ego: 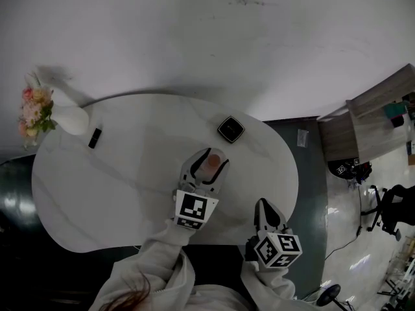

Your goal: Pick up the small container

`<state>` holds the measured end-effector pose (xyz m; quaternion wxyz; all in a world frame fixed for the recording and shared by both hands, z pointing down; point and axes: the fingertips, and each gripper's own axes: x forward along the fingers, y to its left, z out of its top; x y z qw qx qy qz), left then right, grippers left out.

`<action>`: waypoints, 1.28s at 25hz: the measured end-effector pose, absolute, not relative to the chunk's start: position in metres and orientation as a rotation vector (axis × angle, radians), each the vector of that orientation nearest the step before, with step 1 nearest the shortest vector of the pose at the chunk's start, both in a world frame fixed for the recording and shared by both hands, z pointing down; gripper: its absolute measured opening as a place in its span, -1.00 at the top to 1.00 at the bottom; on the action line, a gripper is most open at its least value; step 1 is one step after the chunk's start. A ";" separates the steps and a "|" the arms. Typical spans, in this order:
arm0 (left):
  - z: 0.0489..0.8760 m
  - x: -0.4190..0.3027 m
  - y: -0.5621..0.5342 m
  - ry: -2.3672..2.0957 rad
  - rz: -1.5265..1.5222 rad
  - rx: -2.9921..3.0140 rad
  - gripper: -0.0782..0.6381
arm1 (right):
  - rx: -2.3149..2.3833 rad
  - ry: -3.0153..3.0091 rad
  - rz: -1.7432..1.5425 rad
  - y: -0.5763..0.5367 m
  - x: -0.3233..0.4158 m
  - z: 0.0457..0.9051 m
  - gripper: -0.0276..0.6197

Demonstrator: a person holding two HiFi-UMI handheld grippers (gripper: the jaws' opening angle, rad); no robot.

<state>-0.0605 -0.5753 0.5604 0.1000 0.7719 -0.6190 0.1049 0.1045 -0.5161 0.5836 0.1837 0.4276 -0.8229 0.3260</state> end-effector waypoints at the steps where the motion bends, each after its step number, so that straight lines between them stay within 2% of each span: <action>1: 0.561 -0.061 -0.576 -1.833 0.310 2.276 0.30 | 1.209 -2.318 0.919 -0.516 0.105 0.584 0.76; 6: 0.559 -0.060 -0.576 -1.844 0.342 2.301 0.40 | 1.222 -2.314 0.916 -0.513 0.106 0.585 0.76; 32: 0.551 -0.064 -0.525 -1.882 0.338 2.203 0.40 | 1.280 -2.384 0.860 -0.484 0.127 0.561 0.76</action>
